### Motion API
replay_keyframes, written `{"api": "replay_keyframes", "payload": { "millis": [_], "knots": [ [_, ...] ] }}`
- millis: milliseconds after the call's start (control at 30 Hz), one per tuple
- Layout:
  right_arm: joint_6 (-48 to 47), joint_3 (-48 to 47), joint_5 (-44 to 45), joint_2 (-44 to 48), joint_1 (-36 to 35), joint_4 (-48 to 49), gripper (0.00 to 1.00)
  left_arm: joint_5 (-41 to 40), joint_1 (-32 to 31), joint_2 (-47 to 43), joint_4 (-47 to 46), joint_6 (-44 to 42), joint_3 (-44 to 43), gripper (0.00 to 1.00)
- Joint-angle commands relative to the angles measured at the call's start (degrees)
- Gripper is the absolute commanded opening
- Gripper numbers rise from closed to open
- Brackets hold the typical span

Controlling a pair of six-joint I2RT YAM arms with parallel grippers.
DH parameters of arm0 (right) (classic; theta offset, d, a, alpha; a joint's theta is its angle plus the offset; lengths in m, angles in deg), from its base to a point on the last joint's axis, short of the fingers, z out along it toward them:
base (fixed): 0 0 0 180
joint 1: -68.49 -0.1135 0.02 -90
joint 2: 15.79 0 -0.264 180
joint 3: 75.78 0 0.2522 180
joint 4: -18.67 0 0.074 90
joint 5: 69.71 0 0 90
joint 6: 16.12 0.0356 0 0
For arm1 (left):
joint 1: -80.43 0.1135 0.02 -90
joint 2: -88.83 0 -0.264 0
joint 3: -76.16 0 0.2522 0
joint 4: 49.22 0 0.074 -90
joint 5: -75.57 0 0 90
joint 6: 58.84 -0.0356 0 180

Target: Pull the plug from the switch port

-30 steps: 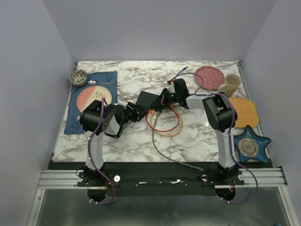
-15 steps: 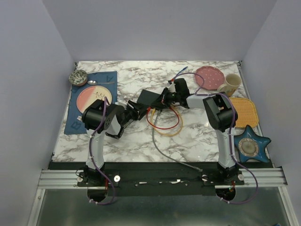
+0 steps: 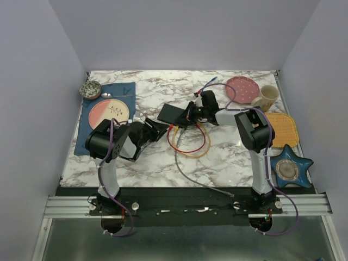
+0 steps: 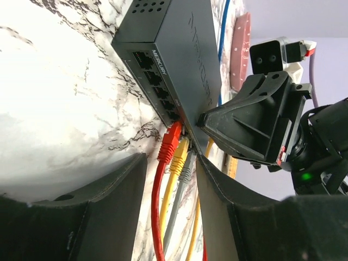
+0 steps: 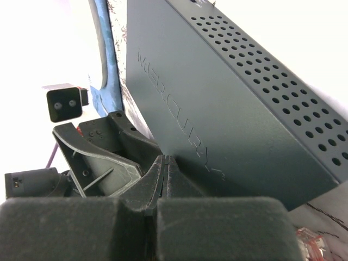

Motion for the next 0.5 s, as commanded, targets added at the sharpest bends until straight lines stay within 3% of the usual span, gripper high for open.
{"api": "replay_keyframes", "payload": {
  "millis": [0,467],
  "knots": [
    [-3.62,1.78,4.70,0.77,0.25,-5.17,0.01,-2.42,0.50,-0.12,8.63,-3.58,0.80,0.57],
    [-6.17,3.28,8.75,4.55,0.25,-7.63,0.01,-0.39,-3.18,4.98,13.28,-3.32,-9.13,0.54]
  ]
}}
